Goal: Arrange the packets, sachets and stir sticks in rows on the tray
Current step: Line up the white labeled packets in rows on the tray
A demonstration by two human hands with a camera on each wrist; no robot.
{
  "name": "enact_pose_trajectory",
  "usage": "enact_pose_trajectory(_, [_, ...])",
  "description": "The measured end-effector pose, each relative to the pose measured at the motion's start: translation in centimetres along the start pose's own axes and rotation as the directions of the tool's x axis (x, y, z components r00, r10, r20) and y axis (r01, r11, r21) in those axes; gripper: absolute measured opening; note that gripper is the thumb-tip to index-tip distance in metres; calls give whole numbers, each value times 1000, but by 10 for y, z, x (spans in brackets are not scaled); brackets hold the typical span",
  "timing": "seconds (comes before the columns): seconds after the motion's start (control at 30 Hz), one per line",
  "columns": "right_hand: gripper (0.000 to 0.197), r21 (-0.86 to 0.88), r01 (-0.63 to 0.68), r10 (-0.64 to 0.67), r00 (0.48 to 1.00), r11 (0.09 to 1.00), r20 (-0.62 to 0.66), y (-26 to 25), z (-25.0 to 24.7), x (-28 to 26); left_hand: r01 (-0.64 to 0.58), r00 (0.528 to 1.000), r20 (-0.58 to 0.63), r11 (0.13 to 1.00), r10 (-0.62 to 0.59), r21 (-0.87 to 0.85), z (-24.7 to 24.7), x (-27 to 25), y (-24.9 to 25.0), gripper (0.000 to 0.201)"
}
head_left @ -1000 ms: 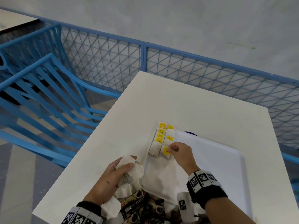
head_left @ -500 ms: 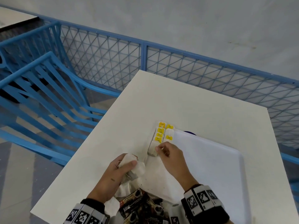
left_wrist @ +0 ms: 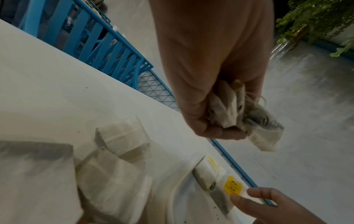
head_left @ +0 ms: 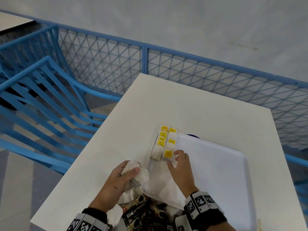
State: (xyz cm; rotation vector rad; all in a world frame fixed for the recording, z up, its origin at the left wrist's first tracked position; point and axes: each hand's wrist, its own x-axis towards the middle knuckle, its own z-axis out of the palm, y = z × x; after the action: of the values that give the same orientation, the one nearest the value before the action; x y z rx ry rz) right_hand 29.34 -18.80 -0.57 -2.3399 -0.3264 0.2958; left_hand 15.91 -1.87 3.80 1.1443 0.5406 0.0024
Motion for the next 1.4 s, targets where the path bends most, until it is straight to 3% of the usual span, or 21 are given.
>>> enact_pose_trajectory(0.1, [44, 125, -75, 83, 995, 989, -56, -1, 2, 8, 8, 1000, -14, 1000, -8, 10, -4, 0, -1, 39])
enact_pose_trajectory(0.3, [15, 124, -203, 196, 978, 971, 69, 6, 4, 23, 17, 1000, -16, 1000, -17, -13, -5, -1, 0, 34])
enact_pose_trajectory(0.47, [11, 174, -291, 279, 956, 941, 94, 8, 4, 27, 7, 1000, -4, 1000, -7, -10, -5, 0, 0, 55])
enact_pose_trajectory(0.67, [28, 233, -252, 258, 966, 939, 5, 5, 3, 27, -3, 1000, 18, 1000, 4, -21, -1, 2, 0, 44])
enact_pose_trajectory(0.8, [23, 185, -97, 110, 992, 978, -58, -15, -3, 18, -9, 1000, 9, 1000, 10, -30, 1, 2, 1, 38])
enact_pose_trajectory(0.87, [14, 192, -27, 25, 1000, 981, 16, -31, -5, 9, -22, 1000, 10, 999, 23, -31, 2, 3, 0, 38])
enact_pose_trajectory(0.93, [15, 262, -31, -29, 975, 964, 221, -46, -10, -2, -32, 999, 4, 999, 32, -25, 4, 4, 0, 34])
enact_pose_trajectory(1.0, [23, 327, -86, -80, 883, 941, 463, -58, -15, -14, -33, 999, -4, 999, 33, -16, 7, 3, 2, 20])
enact_pose_trajectory(1.07, [28, 343, -100, -120, 816, 934, 566, -62, -17, -22, -28, 1000, -1, 1000, 28, -9, 8, 2, 5, 16])
enact_pose_trajectory(1.23, [13, 432, -173, -79, 858, 885, 507, -60, -18, -26, -25, 1000, 1, 1000, 25, 2, 4, -1, 5, 34])
enact_pose_trajectory(1.4, [14, 507, -236, -7, 902, 829, 431, -56, -29, -24, -56, 998, -36, 997, 58, 44, -1, -5, 5, 50])
